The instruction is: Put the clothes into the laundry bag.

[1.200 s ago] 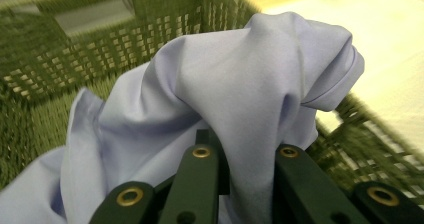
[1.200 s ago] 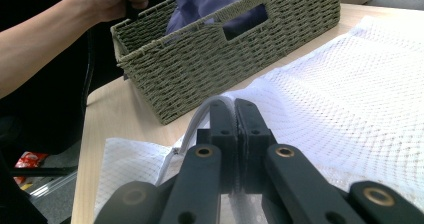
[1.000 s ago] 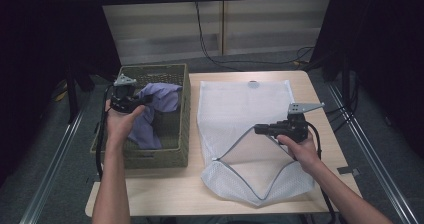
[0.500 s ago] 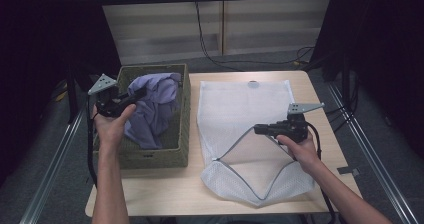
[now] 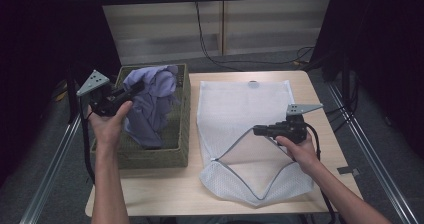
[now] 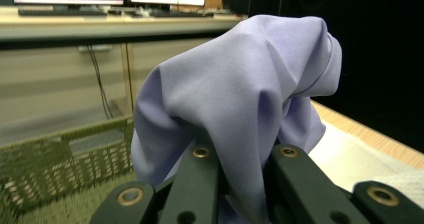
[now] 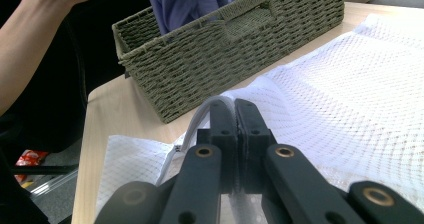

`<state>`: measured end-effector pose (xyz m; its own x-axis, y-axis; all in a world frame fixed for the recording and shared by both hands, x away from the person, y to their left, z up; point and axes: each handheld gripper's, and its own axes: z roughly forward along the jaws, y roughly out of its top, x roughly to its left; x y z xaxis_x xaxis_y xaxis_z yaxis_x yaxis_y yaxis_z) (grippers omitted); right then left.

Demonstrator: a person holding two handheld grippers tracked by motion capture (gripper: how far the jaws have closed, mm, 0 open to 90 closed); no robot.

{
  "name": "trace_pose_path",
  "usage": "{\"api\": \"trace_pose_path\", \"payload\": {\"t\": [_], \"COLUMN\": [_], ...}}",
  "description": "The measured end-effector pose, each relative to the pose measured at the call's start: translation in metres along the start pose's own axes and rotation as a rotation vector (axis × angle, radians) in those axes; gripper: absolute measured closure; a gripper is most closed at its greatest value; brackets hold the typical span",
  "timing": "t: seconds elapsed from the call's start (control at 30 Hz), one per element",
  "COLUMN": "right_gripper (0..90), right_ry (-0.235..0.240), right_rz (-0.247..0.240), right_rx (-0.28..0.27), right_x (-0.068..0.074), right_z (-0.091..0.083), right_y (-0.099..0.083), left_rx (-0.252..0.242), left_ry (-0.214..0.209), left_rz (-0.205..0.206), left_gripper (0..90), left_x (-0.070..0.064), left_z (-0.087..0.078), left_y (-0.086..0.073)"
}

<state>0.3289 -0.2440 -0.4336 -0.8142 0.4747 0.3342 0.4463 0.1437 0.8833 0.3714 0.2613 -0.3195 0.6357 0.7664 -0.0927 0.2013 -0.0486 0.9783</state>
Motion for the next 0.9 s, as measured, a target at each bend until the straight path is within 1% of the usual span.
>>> {"api": "trace_pose_path", "payload": {"t": [0.13,0.27,0.4,0.47,0.5,0.6,0.63,0.7,0.73,0.8,0.87,0.9], "right_gripper": [88.6,88.6,88.6,88.6,88.7,88.7,88.7,88.7,88.7,88.7,88.7,88.7], "right_ry": [-0.002,-0.003,-0.003,-0.001,0.0,-0.001,0.0,-0.003,-0.001,-0.005,-0.005,-0.005], "right_rz": [0.0,0.0,-0.003,-0.002,-0.002,-0.001,-0.001,-0.005,-0.004,-0.004,-0.003,-0.003], "right_rx": [-0.002,0.001,0.001,0.002,0.002,0.002,-0.002,-0.005,-0.006,-0.008,-0.009,-0.009], "right_x": [0.0,0.001,0.0,0.0,0.0,0.0,0.0,0.0,0.0,0.0,0.001,0.001], "right_z": [-0.001,-0.001,0.0,0.0,0.0,-0.001,-0.001,-0.002,-0.002,-0.003,-0.003,-0.003], "right_y": [0.0,0.0,0.0,0.0,0.0,0.0,0.0,0.001,0.001,0.002,0.002,0.002], "left_rx": [-0.047,-0.075,-0.095,-0.112,-0.121,-0.131,-0.129,-0.136,-0.131,-0.141,-0.151,-0.151], "left_ry": [-0.011,-0.017,-0.021,-0.03,-0.026,-0.036,-0.031,-0.035,-0.027,-0.032,-0.032,-0.033], "left_rz": [0.01,0.011,0.022,0.02,0.009,0.03,0.036,0.038,0.044,0.03,0.03,0.037], "left_gripper": [86.4,86.3,86.4,86.4,86.3,86.4,86.4,86.4,86.4,86.4,86.4,86.4], "left_x": [-0.005,-0.007,-0.01,-0.011,-0.012,-0.015,-0.017,-0.017,-0.017,-0.016,-0.017,-0.017], "left_z": [-0.009,-0.015,-0.02,-0.022,-0.022,-0.024,-0.024,-0.025,-0.026,-0.026,-0.028,-0.029], "left_y": [0.009,0.013,0.018,0.021,0.022,0.027,0.029,0.031,0.032,0.035,0.039,0.042]}}
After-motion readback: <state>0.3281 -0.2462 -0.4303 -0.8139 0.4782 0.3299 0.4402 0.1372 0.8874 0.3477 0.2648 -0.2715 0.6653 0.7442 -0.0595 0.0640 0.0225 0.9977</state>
